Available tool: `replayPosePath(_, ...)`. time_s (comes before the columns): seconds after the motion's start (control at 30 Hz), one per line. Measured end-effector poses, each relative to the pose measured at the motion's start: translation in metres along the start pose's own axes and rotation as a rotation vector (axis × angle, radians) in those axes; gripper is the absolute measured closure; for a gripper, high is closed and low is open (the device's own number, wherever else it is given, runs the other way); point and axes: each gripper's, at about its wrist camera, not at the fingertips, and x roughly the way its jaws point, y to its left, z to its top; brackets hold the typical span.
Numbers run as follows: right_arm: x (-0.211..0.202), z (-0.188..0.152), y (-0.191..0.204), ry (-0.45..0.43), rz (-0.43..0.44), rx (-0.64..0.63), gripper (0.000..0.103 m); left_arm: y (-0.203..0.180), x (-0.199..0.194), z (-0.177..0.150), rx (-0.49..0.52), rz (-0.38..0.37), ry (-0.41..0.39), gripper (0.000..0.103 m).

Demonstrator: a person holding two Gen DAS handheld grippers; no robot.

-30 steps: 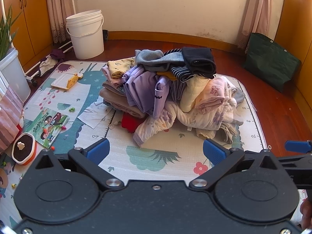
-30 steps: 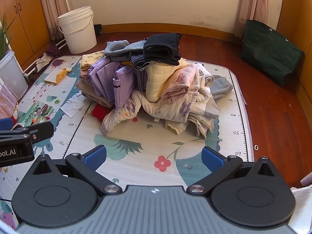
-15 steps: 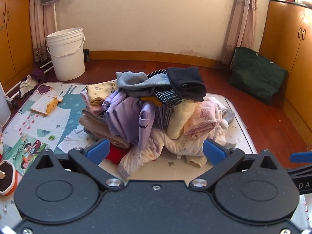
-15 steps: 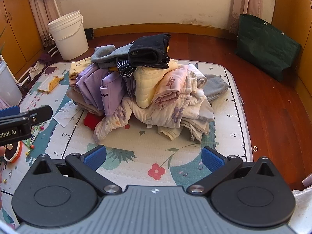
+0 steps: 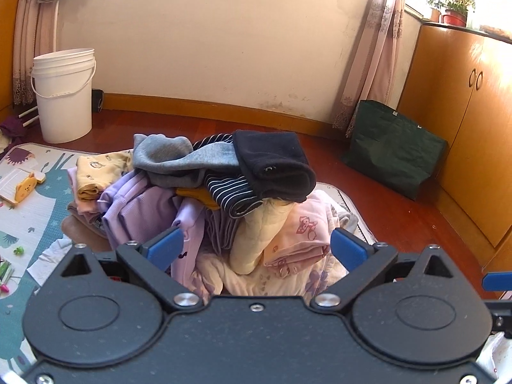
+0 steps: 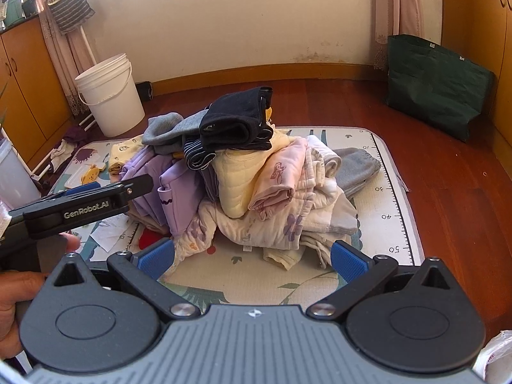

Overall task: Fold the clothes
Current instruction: 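Reach the left gripper to the black garment atop the pile and grasp it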

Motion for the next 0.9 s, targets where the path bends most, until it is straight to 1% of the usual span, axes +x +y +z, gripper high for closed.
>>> replayPosePath(0.1, 0.006, 0.002, 0.000, -0.016, 0.032, -0.008, 0.000, 0.001, 0.026, 0.006, -0.009, -0.029, -0.001, 0.012)
replayPosePath(0.2, 0.015, 0.003, -0.001, 0.001, 0.058, -0.004, 0.000, 0.000, 0.050, 0.011, -0.016, -0.060, -0.016, 0.016)
replayPosePath(0.27, 0.019, 0.004, -0.002, 0.015, 0.058, 0.003, 0.000, -0.001, 0.064, 0.013, -0.011, -0.076, -0.023, 0.020)
replayPosePath(0.43, 0.020, 0.004, 0.001, 0.019, 0.036, -0.037, 0.000, 0.005, 0.099, 0.012, -0.028, -0.106, -0.040, 0.029)
replayPosePath(0.57, 0.024, 0.004, -0.002, 0.050, 0.032, -0.008, 0.000, 0.009, 0.120, 0.011, -0.046, -0.134, -0.061, 0.036)
replayPosePath(0.63, 0.027, 0.003, -0.004, 0.070, 0.029, 0.009, 0.000, 0.010, 0.126, 0.012, -0.049, -0.132, -0.077, 0.040)
replayPosePath(0.7, 0.029, 0.001, -0.005, 0.083, 0.027, 0.007, 0.000, 0.010, 0.133, 0.013, -0.054, -0.132, -0.093, 0.042)
replayPosePath(0.77, 0.030, -0.002, -0.004, 0.088, 0.024, -0.002, 0.000, 0.011, 0.139, 0.016, -0.066, -0.112, -0.107, 0.042)
replayPosePath(0.9, 0.031, -0.005, -0.007, 0.098, 0.016, -0.009, 0.000, 0.013, 0.148, 0.026, -0.101, -0.110, -0.112, 0.042)
